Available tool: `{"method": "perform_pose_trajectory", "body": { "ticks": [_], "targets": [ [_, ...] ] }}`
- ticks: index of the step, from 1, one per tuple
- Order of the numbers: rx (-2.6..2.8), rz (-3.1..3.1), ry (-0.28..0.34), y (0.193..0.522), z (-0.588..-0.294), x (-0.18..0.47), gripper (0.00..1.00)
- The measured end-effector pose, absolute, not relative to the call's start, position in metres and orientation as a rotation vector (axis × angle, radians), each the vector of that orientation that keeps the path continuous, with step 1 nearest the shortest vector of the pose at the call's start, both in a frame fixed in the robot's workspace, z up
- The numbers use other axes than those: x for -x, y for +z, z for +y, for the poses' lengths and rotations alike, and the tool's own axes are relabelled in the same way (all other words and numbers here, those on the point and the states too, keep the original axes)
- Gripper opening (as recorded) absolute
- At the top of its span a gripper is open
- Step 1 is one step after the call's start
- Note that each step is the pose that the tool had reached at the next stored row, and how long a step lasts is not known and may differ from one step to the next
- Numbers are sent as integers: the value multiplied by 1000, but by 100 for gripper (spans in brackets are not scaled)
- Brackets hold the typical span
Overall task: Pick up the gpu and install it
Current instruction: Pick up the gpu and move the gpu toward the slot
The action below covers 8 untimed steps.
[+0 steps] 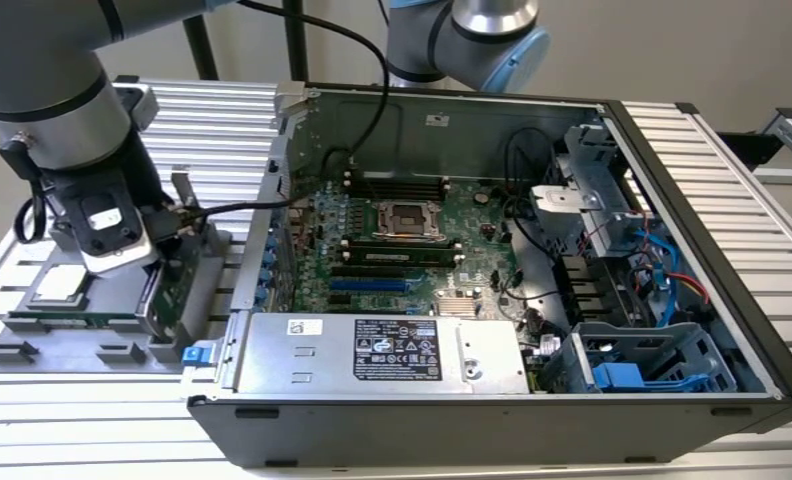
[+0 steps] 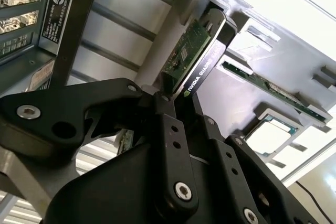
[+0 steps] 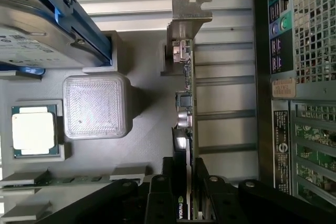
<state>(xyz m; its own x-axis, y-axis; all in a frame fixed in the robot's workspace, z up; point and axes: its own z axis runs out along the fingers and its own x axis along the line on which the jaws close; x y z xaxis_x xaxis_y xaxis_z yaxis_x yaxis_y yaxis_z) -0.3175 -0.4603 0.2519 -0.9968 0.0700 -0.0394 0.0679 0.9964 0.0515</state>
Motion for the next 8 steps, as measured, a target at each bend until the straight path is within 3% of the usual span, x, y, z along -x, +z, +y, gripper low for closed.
{"method": "perform_pose_trajectory", "body": {
  "ticks": [8],
  "targets": [
    [-107,3098,78,262,-460,318,0]
  ]
}}
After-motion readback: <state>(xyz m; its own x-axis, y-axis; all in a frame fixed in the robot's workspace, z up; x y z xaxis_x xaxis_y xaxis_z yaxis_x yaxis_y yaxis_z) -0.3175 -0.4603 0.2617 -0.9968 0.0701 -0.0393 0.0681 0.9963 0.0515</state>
